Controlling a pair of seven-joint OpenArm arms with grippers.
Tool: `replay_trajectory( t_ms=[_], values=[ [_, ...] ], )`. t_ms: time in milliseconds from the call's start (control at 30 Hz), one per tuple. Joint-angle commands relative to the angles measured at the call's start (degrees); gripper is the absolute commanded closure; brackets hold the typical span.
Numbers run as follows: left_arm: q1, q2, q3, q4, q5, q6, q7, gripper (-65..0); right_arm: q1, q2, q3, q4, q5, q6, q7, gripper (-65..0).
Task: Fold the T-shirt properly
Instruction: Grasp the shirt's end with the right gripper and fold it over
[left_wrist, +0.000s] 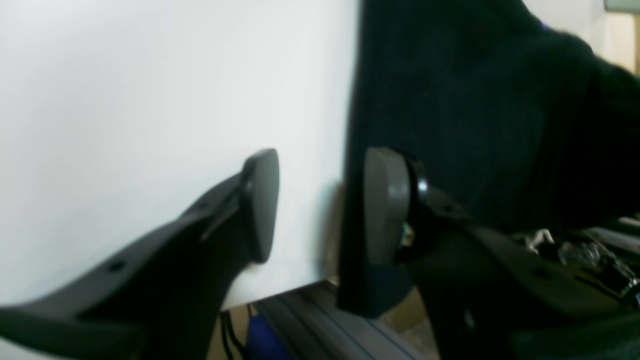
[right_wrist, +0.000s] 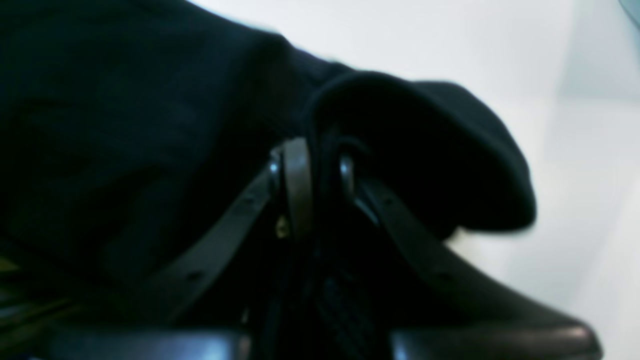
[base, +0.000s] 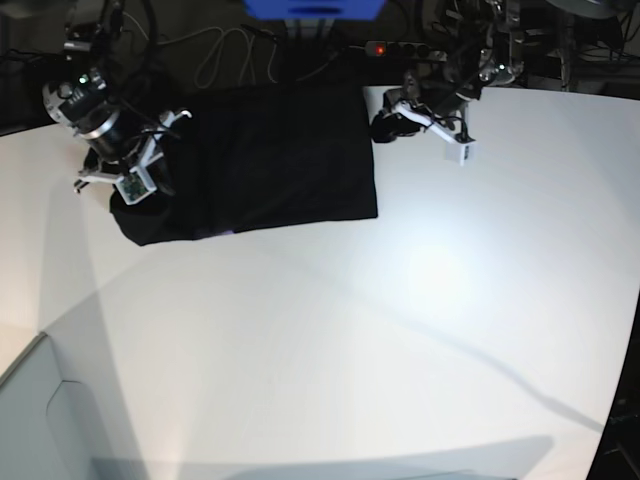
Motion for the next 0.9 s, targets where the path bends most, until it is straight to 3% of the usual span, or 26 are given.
replay_trajectory(
  t_ms=[0, 167, 400, 867],
  values=[
    [-0.72, -0.30, 0.39, 0.89, -0.82, -0.38, -0.54, -26.8, -0.33, 0.60, -0.58, 1.93, 0.95, 0.04, 1.42, -0.1],
    [-2.04, -0.04, 3.12, 0.80, 3.49, -0.38, -0.63, -26.8, -0.85, 0.60, -6.12, 3.86, 0.95, 0.04, 1.42, -0.1],
    [-3.80, 3.74, 3.82, -2.54, 12.11, -0.38, -0.63, -26.8, -0.68, 0.60, -13.94, 4.39, 0.86, -0.05, 1.42, -0.1],
    [-3.97, 4.45, 3.82, -3.25, 12.81, -0.38, -0.63, -26.8, 2.57, 0.60, -31.09, 3.77, 0.77, -0.05, 1.42, -0.1]
  ],
)
